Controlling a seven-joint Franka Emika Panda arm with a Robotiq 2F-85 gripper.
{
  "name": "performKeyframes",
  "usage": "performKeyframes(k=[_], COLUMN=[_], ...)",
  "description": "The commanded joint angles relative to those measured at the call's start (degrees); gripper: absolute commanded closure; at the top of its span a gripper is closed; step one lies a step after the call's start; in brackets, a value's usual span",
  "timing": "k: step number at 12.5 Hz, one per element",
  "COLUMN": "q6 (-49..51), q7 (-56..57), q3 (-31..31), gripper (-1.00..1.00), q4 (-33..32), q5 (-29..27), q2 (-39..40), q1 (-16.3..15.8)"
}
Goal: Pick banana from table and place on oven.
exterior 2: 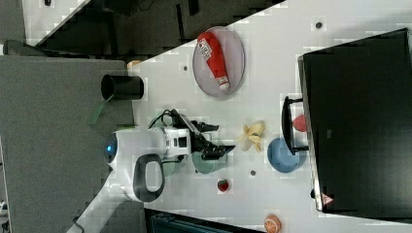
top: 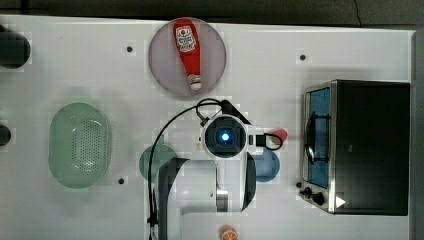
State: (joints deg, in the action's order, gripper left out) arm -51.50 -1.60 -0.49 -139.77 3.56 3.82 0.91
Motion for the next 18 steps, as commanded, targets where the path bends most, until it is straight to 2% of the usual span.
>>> performKeyframes(k=[1,8,9,13,15,18], q6=[-3.6,-12.1,-12.8,-14.4,-14.7,-15.1], q7=[-1.7,-1.7,-1.7,-1.7,-1.7,-1.7], q3=[-0.9,-0.8,-0.7,-0.6,-0.6,-0.6], gripper=[-1.00,-1.00,-0.92,0.06,0.47,0.47], q4=[0.7,0.5,0.5,0.6,0.6,0.8], q5=[-1.5,-1.5,-1.5,-1.5,-1.5,-1.5], q2=[5.6,15.3,15.8,16.4,16.3,13.9], q1=[-0.1,-0.2,-0.2,-0.2,-0.2,-0.2])
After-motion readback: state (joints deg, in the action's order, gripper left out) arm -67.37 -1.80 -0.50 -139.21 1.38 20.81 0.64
